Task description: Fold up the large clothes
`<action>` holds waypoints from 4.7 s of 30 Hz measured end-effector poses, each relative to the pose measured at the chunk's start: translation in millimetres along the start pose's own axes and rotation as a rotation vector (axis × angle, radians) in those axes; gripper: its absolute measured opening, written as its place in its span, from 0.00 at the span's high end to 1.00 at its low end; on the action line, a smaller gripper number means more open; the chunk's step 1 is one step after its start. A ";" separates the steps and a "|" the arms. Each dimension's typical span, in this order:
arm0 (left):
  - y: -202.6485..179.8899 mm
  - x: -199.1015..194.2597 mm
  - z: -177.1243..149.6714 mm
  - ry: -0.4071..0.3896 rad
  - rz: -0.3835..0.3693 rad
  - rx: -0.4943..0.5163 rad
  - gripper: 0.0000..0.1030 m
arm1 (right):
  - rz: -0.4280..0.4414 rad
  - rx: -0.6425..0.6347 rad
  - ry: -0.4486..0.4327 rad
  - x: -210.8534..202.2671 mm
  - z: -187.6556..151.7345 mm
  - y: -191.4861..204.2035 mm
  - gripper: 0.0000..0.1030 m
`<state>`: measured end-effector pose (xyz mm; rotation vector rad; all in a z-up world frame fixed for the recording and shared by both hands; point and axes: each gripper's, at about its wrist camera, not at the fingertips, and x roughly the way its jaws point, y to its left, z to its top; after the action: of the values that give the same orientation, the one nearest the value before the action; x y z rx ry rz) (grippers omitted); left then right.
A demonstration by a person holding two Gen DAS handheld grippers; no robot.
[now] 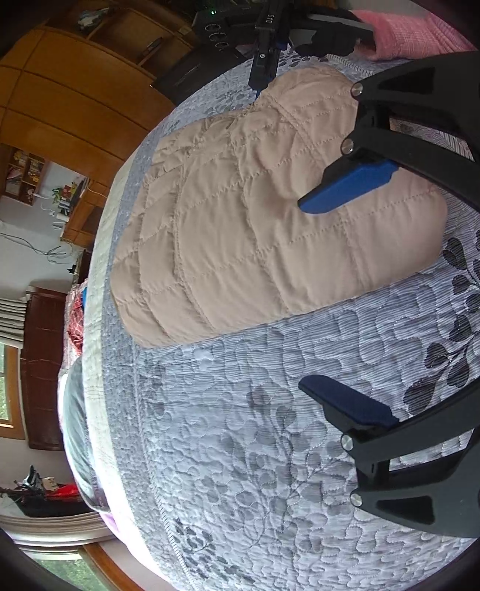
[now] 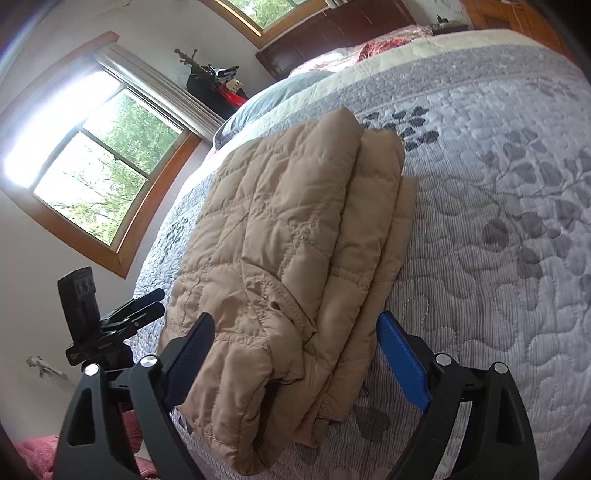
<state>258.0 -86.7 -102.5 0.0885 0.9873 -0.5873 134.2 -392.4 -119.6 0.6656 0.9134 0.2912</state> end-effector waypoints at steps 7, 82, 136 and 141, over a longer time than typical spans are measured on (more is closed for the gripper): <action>8.6 12.8 3.5 0.029 -0.051 -0.024 0.13 | 0.057 0.026 0.029 12.4 -1.1 -10.2 0.12; 139.5 42.7 64.0 -0.075 -0.256 -0.278 0.24 | -0.009 -0.293 0.060 138.4 103.2 74.8 0.33; 36.0 -108.3 -41.0 -0.177 0.246 -0.091 0.08 | -0.468 -0.286 -0.066 41.1 -44.2 159.1 0.04; 26.3 -119.6 -52.7 -0.182 0.278 -0.086 0.06 | -0.477 -0.283 -0.083 30.4 -61.8 169.0 0.04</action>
<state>182.2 3.8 -40.7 0.0929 0.8048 -0.2915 109.4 -222.8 -56.8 0.1856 0.9009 -0.0347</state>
